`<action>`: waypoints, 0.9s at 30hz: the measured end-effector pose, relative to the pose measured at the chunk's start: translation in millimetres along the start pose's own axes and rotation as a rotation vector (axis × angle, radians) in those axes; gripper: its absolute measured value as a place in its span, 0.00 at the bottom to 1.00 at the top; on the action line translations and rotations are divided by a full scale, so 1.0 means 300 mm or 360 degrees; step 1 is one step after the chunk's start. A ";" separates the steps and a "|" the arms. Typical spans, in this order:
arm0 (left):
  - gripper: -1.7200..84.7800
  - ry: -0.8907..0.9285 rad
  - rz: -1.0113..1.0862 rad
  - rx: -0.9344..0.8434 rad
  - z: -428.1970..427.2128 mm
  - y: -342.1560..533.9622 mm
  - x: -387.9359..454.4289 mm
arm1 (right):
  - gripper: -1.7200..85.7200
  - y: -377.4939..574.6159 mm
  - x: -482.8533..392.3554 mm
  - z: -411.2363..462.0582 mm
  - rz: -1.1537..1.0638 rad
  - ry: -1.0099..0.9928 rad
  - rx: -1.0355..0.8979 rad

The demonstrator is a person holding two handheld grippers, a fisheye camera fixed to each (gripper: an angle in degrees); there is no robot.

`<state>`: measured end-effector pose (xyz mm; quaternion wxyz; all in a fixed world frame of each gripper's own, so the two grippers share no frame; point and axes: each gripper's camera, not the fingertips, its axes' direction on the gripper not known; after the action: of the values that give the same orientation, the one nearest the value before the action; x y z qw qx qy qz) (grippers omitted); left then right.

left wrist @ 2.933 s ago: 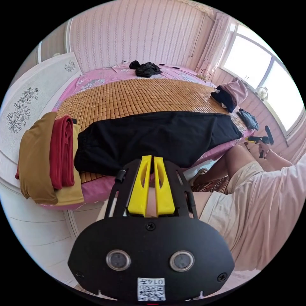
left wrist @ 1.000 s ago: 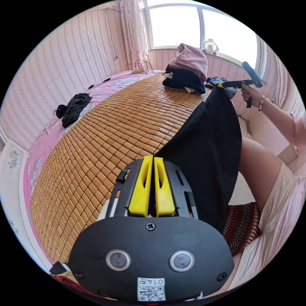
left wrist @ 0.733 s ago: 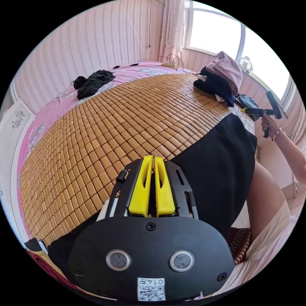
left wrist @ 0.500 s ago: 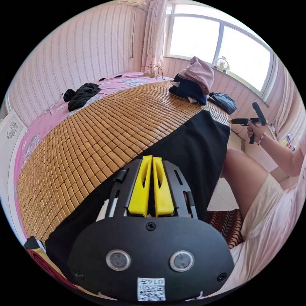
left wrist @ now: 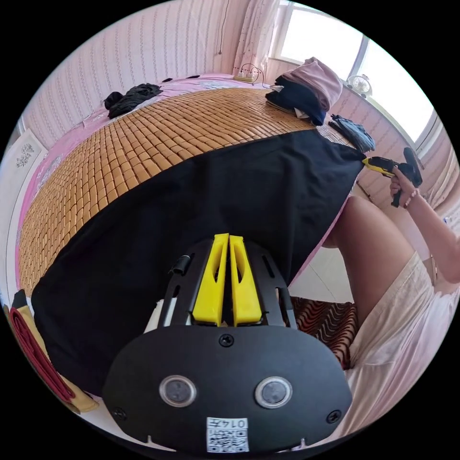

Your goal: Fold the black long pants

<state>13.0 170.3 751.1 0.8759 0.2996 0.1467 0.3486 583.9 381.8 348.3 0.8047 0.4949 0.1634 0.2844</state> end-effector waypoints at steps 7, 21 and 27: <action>0.01 0.0054 -0.0185 0.0085 -0.011 0.042 -0.040 | 0.02 0.019 -0.245 0.045 -0.0120 0.0666 -0.0036; 0.01 0.0134 0.0118 0.0202 -0.077 0.122 0.114 | 0.02 0.149 -1.768 0.783 -0.1845 0.0036 -0.0826; 0.01 -0.0068 0.0314 0.0080 -0.009 0.131 0.171 | 0.02 0.270 -2.068 1.060 -0.2257 0.0526 -0.1048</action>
<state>27.9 229.9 771.3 0.8325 0.3418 0.1066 0.4228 246.2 -197.9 554.1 0.8640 -0.0385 0.4640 -0.1917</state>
